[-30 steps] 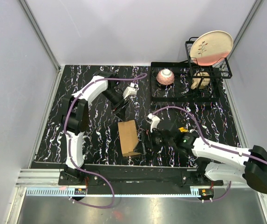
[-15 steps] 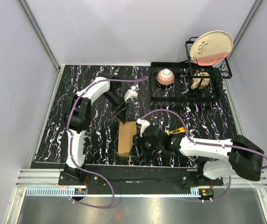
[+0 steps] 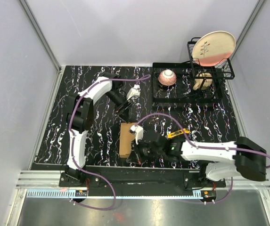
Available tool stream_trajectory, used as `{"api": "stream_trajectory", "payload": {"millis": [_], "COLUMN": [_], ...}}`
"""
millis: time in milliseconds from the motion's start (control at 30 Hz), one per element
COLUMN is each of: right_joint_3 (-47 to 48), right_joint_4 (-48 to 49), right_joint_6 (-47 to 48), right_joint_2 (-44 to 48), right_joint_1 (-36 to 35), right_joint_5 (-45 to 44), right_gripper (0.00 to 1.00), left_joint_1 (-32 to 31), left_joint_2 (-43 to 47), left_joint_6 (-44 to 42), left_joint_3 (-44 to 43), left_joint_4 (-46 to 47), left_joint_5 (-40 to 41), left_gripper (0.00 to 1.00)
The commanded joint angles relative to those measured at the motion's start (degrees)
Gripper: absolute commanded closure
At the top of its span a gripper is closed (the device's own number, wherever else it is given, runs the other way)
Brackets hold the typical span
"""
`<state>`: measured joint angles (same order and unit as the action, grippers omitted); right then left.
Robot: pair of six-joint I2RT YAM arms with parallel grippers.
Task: Unpack the express box
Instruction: Adjust the express box at the center of the board.
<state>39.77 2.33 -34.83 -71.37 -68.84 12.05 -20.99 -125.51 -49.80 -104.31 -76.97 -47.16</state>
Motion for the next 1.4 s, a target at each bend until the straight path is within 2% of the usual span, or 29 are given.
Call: {"api": "stream_trajectory", "payload": {"millis": [0,167,400,700,1067,1233,1367], "right_joint_3": [-1.45,-2.68,-5.84,-7.33,-9.45,-8.39,-8.65], "right_joint_4": [11.02,18.32,22.98,28.08,28.43,28.52,28.87], "right_joint_6": [2.83,1.43,1.26,-2.26,-3.4,-3.49,-4.89], "right_joint_2": [-8.15,-15.89,-16.34,-21.26,-20.38,-21.96,-22.41], "right_joint_1": [-2.09,-2.79,-2.7,-2.62,-2.62,-2.35,-0.43], "right_joint_5": [3.24,1.49,-10.29,-11.7,-15.83,-16.45,-17.85], "right_gripper": [0.99,1.0,1.0,1.0,1.0,1.0,1.0], "left_joint_1": [0.08,-0.01,-0.71,-1.42,-2.65,-2.82,-4.14], "left_joint_2": [-0.17,-0.61,-2.28,-5.27,-4.48,-1.32,4.99], "left_joint_6": [-2.05,-2.23,-2.41,-7.68,-8.83,-7.77,-5.4], "left_joint_3": [-2.91,-3.09,-3.26,-5.47,-1.6,-1.51,-1.6], "left_joint_4": [-5.47,-5.65,-5.82,-11.62,-11.63,-11.63,-11.62], "left_joint_5": [-3.9,-4.7,-5.4,-8.65,-4.7,-5.22,-4.79], "left_gripper": [0.22,0.22,0.23,0.23,0.23,0.27,0.28]}}
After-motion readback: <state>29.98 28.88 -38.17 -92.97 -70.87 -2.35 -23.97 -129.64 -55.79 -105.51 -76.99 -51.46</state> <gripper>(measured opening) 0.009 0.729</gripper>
